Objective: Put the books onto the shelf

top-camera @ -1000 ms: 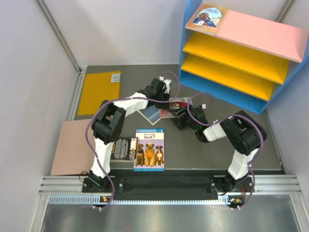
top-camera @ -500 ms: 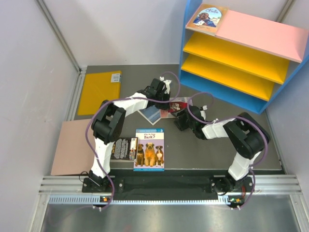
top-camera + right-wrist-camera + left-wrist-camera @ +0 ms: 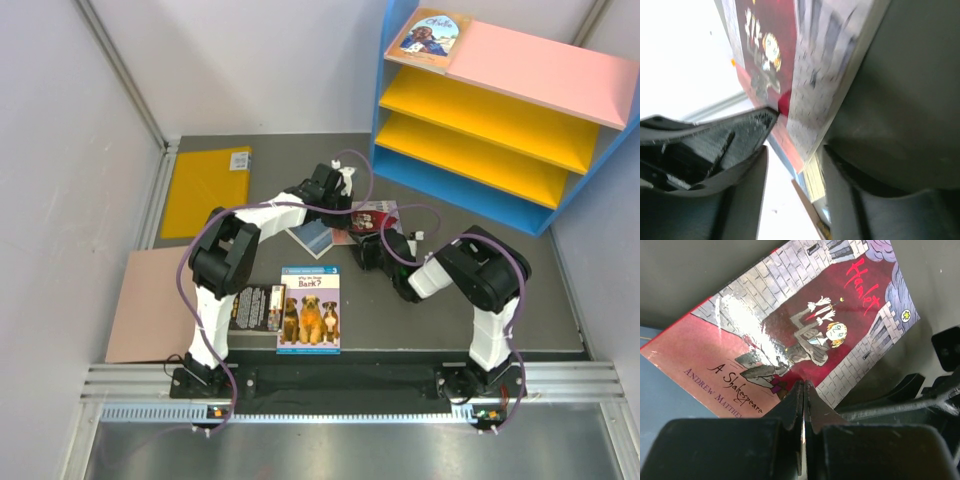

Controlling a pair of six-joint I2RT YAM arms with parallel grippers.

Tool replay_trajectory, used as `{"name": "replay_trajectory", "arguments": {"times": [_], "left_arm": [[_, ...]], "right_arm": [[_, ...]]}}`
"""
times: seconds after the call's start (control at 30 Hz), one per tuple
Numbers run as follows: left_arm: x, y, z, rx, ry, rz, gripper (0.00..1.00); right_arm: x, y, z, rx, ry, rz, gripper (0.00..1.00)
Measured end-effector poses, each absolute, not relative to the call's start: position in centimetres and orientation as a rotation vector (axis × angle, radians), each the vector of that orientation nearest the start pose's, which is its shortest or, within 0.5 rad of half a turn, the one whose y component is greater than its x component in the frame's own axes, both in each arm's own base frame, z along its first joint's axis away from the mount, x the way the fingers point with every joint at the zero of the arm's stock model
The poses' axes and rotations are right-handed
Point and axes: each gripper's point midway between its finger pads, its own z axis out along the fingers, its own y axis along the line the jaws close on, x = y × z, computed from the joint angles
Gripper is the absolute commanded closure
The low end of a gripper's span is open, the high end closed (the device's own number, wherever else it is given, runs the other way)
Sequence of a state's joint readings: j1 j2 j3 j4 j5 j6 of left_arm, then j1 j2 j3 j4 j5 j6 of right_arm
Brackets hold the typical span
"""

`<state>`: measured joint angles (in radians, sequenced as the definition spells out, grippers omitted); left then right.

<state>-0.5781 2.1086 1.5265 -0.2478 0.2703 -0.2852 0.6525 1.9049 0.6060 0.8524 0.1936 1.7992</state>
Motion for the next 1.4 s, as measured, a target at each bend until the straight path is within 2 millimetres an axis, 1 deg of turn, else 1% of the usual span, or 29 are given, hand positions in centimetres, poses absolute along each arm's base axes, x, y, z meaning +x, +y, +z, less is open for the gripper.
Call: {"name": "replay_trajectory", "arguments": {"times": [0.03,0.07,0.13,0.17,0.2,0.37,0.4,0.5,0.53,0.63,0.67,0.73,0.77,0.87,0.93,1.03,1.07,1.1,1.17,1.23,1.4], "left_arm": [[40.8,-33.6,5.2,0.493,2.44,-0.711,1.0],[40.7,-33.6,5.1,0.494,2.441,-0.712,1.0],[40.6,-33.6,5.1,0.495,2.442,-0.713,1.0],[40.6,-33.6,5.2,0.495,2.441,-0.713,1.0],[40.6,-33.5,5.2,0.495,2.441,-0.713,1.0],[40.5,-33.4,5.2,0.5,2.443,-0.71,1.0],[40.4,-33.4,5.3,0.501,2.444,-0.708,0.98],[40.1,-33.1,5.4,0.513,2.446,-0.7,0.8],[39.9,-32.9,5.5,0.518,2.451,-0.693,0.61],[39.2,-32.2,6.0,0.531,2.463,-0.676,0.44],[39.0,-32.0,6.3,0.534,2.461,-0.668,0.39],[38.7,-31.5,7.3,0.54,2.447,-0.653,0.32],[38.6,-31.4,8.0,0.542,2.432,-0.652,0.24],[38.4,-30.9,10.5,0.542,2.378,-0.655,0.18],[38.1,-30.4,12.3,0.539,2.334,-0.664,0.13],[37.6,-29.6,14.3,0.528,2.257,-0.685,0.05],[37.4,-29.3,14.8,0.523,2.235,-0.697,0.04],[37.2,-29.0,15.1,0.514,2.218,-0.712,0.03],[36.9,-28.4,15.4,0.496,2.184,-0.755,0.02],[36.8,-27.9,15.3,0.486,2.155,-0.807,0.01],[36.5,-27.2,14.6,0.467,2.116,-0.952,0.01]], "right_arm": [[36.5,28.4,4.2,1.36,1.834,1.272,0.6],[36.6,28.2,4.1,1.362,1.826,1.261,0.7],[36.8,28.0,4.0,1.359,1.815,1.243,0.83],[36.8,27.9,3.9,1.352,1.818,1.234,0.98],[36.8,27.9,3.9,1.348,1.819,1.226,1.0],[36.9,27.7,4.0,1.321,1.814,1.213,1.0],[37.0,27.7,4.1,1.314,1.812,1.214,1.0],[36.7,27.5,4.2,1.291,1.808,1.22,1.0],[36.4,27.4,4.1,1.28,1.817,1.22,1.0],[35.2,26.6,4.1,1.227,1.859,1.216,1.0],[34.8,26.3,4.3,1.195,1.88,1.217,1.0],[34.2,25.7,4.9,1.131,1.92,1.217,1.0],[34.0,25.4,5.1,1.096,1.939,1.211,1.0],[33.1,24.2,6.4,0.933,2.03,1.163,1.0],[32.4,23.8,7.3,0.811,2.09,1.121,1.0],[31.8,23.7,9.1,0.579,2.173,1.055,1.0],[31.4,24.0,10.3,0.454,2.197,1.05,1.0],[31.3,23.9,10.7,0.407,2.2,1.045,1.0],[30.4,23.8,11.8,0.257,2.221,1.062,1.0],[29.3,23.1,11.9,0.14,2.248,1.066,1.0],[26.4,21.5,10.3,-0.085,2.35,1.043,1.0]]}}
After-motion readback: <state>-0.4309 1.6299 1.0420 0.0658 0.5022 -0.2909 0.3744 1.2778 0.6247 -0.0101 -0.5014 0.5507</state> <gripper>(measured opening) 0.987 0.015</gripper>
